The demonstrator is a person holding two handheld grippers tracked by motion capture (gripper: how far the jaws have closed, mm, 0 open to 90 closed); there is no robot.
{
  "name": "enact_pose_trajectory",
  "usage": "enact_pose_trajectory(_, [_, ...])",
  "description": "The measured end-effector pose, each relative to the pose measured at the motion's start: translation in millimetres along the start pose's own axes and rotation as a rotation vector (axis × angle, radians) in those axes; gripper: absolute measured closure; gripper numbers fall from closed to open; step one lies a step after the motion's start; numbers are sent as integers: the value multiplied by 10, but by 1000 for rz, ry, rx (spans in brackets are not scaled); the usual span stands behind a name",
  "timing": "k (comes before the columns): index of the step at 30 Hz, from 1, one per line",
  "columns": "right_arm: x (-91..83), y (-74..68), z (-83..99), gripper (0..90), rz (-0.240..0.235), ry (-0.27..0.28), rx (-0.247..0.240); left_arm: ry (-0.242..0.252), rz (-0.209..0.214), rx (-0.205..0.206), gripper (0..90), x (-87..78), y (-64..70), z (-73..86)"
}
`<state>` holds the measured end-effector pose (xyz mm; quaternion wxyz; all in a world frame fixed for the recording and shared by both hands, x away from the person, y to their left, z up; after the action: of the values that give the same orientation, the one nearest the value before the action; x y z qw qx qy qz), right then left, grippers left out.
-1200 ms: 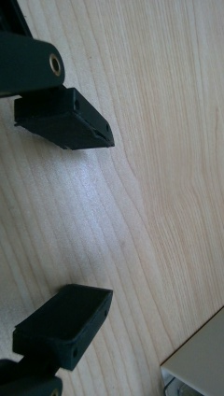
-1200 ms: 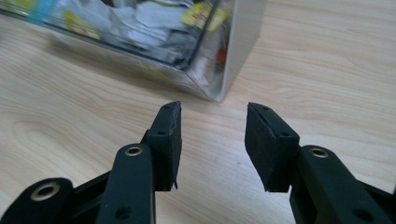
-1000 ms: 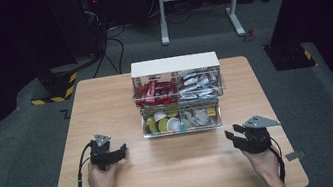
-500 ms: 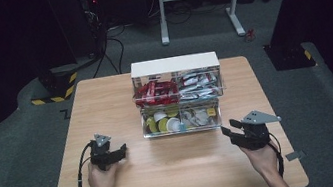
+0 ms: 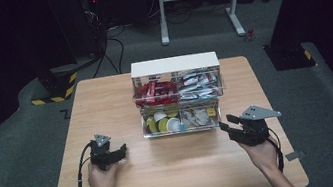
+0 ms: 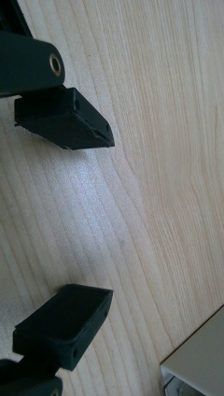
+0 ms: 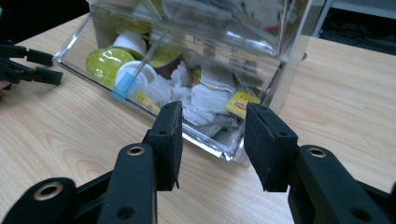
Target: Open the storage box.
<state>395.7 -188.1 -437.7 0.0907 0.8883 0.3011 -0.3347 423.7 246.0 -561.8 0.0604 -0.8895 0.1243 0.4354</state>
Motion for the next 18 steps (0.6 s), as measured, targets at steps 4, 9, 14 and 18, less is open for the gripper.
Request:
enact_pose_trajectory(4, [-35, -10, -105, 602, -22, 14, -10, -1, 1, 0, 226, -1, 1, 0])
enact_pose_trajectory(9, [-73, -47, -247, 613, -29, 20, -33, 0, 0, -1, 226, 0, 1, 0])
enact_pose_trajectory(14, [-84, -81, -351, 633, -55, 27, -45, 0, 0, 0, 226, 0, 0, 0])
enact_pose_trajectory(18, [-102, -86, -402, 644, -92, 37, -26, 0, 0, 0, 226, 0, 0, 0])
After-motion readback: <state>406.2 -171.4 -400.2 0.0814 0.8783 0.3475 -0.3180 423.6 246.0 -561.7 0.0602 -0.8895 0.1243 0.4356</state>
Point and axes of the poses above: each handheld gripper's, and its own axes: x roughly forward along the jaws, z roughly out of its underside, y roughly to its right, the point moved 5 cm from there along x, roughly forward along the jaws, and after that the axes turned 10 degrees about -y, right-handed, at the moved point
